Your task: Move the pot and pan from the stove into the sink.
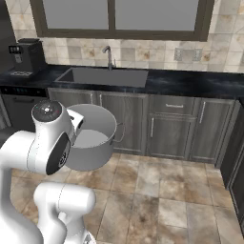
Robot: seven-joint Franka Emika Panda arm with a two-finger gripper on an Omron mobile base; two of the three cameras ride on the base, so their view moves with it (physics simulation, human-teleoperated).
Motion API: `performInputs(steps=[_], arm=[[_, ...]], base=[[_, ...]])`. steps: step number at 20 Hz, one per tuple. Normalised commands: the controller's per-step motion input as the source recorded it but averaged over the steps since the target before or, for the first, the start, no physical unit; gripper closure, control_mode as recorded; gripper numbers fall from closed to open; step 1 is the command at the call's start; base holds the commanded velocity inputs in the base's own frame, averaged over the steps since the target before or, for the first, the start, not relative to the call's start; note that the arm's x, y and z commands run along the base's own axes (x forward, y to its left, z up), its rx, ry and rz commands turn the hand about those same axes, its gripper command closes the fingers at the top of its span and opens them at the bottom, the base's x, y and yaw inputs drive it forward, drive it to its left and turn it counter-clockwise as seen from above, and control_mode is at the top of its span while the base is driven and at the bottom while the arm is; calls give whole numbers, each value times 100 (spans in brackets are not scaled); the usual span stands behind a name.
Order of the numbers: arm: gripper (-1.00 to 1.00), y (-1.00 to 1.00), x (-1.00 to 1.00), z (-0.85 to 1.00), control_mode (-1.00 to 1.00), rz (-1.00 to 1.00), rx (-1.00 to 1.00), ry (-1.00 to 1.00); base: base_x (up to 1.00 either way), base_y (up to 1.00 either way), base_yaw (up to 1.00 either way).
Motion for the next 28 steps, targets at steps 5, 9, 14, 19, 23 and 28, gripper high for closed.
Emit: performInputs(steps=[5, 9, 14, 19, 23, 28], arm=[[100, 0, 0, 0, 100, 0, 0, 0], [100, 0, 0, 0, 100, 0, 0, 0], [100, 0, 0, 0, 100, 0, 0, 0], [100, 0, 0, 0, 100, 0, 0, 0], [100, 0, 0, 0, 100, 0, 0, 0], [100, 0, 0, 0, 100, 0, 0, 0]], base=[[0, 80, 0], [0, 81, 0], [0, 81, 0], [0, 82, 0], [0, 27, 1], [28, 5, -1]])
